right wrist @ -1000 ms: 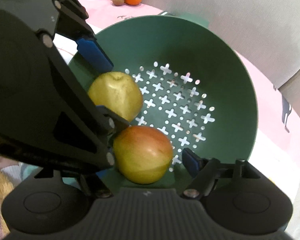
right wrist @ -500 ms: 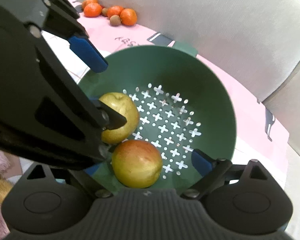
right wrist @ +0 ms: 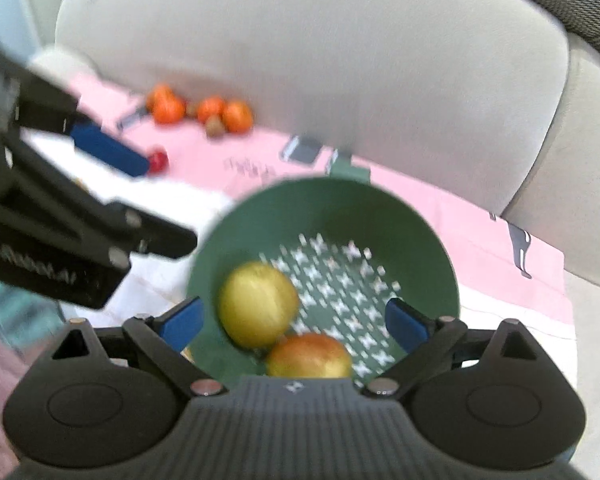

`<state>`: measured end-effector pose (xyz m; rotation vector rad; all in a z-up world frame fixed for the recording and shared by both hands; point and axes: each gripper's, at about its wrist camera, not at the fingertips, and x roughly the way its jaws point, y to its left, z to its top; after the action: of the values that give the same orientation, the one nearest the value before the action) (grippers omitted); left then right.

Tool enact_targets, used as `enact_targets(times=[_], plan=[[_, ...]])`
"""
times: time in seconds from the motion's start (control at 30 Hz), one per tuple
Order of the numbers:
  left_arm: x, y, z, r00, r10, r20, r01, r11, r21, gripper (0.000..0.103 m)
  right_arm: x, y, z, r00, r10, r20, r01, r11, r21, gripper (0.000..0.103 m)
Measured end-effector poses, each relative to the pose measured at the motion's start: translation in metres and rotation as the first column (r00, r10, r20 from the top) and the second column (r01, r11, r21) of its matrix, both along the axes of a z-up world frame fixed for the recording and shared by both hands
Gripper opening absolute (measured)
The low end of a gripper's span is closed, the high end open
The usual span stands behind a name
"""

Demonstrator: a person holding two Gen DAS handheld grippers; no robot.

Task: Organize fruits
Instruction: 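Move the left tool toward the red cherry tomato while the right tool approaches a tangerine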

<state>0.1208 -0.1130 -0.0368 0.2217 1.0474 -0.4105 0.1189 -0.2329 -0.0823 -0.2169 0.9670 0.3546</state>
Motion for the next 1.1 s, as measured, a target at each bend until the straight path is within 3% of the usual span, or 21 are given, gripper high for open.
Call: enact_targets(times=[0.2, 0.37, 0.73, 0.93, 1.1], plan=[[-0.003, 0.034, 0.014, 0.995, 0.083, 0.053, -0.082, 0.997, -0.01, 0.077, -0.005, 0.028, 0.016, 0.993, -0.048, 0.107, 0.047, 0.999, 0.01, 0.094], [-0.004, 0.07, 0.019, 0.984, 0.16, 0.078, -0.157, 0.986, -0.049, 0.077, -0.004, 0.055, 0.022, 0.988, -0.035, 0.15, 0.026, 0.998, 0.062, 0.094], [0.003, 0.142, 0.013, 0.938, 0.333, 0.094, -0.309, 0.928, -0.207, 0.077, 0.006, 0.109, 0.01, 0.988, 0.031, 0.154, -0.043, 0.996, 0.075, 0.094], [0.015, 0.166, -0.001, 0.924, 0.377, 0.067, -0.353, 0.907, -0.229, 0.077, 0.021, 0.12, -0.001, 0.986, 0.054, 0.157, -0.065, 0.996, 0.065, 0.094], [0.029, 0.175, -0.016, 0.925, 0.38, 0.027, -0.363, 0.901, -0.237, 0.075, 0.038, 0.125, -0.011, 0.989, 0.054, 0.137, -0.064, 0.995, 0.07, 0.085]])
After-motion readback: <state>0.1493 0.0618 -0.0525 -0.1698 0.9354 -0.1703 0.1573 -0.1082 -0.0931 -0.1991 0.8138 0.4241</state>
